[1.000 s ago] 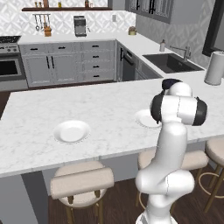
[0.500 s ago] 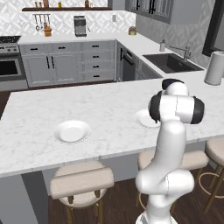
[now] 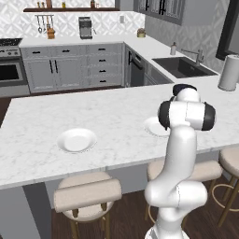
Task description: Pick the chicken drumstick and carrot from their plates and place them in the bowl. Then put the bowl in the fridge.
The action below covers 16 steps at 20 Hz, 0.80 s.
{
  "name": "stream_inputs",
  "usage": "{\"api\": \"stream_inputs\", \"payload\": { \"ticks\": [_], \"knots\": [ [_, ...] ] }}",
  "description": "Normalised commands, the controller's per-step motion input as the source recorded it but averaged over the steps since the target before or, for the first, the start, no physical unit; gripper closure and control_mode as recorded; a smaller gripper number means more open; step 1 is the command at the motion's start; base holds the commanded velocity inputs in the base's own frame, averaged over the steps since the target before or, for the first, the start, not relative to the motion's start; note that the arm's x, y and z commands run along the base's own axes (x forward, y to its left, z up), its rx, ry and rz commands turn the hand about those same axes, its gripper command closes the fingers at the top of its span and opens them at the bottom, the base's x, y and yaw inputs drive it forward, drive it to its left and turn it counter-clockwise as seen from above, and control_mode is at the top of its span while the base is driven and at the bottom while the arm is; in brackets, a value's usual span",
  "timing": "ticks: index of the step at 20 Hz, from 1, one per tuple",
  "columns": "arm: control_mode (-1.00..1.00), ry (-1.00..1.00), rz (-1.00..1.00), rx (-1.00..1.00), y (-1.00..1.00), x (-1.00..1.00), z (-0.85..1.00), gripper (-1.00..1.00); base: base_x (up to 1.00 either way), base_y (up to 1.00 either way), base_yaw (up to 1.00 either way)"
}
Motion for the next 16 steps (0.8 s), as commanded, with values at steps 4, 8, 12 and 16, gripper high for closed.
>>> {"api": "stream_inputs", "payload": {
  "ticks": [4,8,12,16],
  "knots": [
    [-1.0,0.05,0.03,0.0,-0.11,0.09,-0.36,-1.0,0.0,0.0,0.0],
    [-1.0,0.0,0.05,0.0,-0.22,0.01,-0.22,1.0,0.0,0.0,0.0],
    [-1.0,0.0,0.07,0.0,-0.36,0.0,-0.15,1.0,0.0,0.0,0.0],
    [-1.0,0.0,0.08,0.0,-0.26,0.0,-0.18,1.0,0.0,0.0,0.0]
  ]
}}
